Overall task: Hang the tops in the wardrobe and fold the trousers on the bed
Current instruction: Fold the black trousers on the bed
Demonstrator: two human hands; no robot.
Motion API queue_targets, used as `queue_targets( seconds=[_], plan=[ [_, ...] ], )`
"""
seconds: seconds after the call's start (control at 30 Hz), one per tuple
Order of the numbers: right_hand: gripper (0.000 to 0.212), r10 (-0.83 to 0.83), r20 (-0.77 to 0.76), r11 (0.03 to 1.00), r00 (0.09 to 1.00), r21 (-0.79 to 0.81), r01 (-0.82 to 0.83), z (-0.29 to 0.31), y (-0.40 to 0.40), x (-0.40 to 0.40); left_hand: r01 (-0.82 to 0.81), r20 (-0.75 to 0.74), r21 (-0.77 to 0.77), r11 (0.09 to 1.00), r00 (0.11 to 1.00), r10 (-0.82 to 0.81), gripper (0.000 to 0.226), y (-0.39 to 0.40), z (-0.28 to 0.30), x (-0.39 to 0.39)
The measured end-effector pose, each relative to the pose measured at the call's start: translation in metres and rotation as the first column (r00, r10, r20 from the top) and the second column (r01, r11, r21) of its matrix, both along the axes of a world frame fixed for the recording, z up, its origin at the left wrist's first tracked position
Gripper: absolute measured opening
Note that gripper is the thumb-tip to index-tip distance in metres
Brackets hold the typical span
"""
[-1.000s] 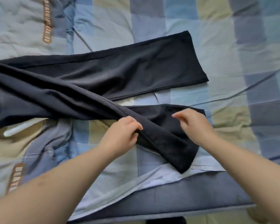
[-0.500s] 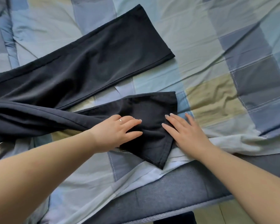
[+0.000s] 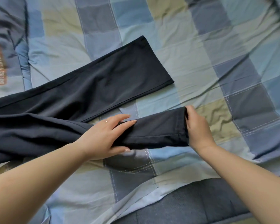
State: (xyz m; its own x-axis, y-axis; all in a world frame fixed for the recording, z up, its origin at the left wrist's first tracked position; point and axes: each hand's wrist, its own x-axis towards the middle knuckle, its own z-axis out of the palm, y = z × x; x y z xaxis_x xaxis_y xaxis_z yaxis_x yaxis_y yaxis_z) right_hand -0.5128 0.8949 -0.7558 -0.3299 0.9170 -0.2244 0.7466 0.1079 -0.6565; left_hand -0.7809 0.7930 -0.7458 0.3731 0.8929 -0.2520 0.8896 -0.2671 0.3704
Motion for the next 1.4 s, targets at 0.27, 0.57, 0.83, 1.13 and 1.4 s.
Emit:
queue_targets(
  seconds=[0.27,0.57,0.83,1.13,1.4],
  plan=[
    [0.024,-0.118,-0.046,0.988,0.992,0.097,0.122,0.03,0.096,-0.047,-0.608,0.24,0.214,0.764,0.791,0.562,0.024,0.101,0.038,-0.05],
    [0.04,-0.284,0.03,0.957,0.958,-0.052,0.285,-0.009,0.204,-0.113,-0.822,0.067,0.253,0.51,0.541,0.839,0.051,0.228,0.018,-0.079],
    [0.047,-0.343,-0.005,0.926,0.939,-0.171,0.337,-0.076,0.165,-0.086,-0.745,-0.252,-0.005,0.667,0.646,0.72,0.09,0.151,-0.09,-0.044],
    [0.026,-0.289,-0.066,0.915,0.955,-0.312,0.255,-0.095,0.181,-0.079,-0.808,-0.124,0.063,0.586,0.577,0.808,0.068,0.164,-0.111,-0.06],
    [0.025,-0.289,-0.064,0.869,0.955,-0.436,0.234,-0.106,0.193,-0.076,-0.895,0.071,0.088,0.437,0.443,0.894,0.025,0.215,-0.086,-0.118]
  ],
)
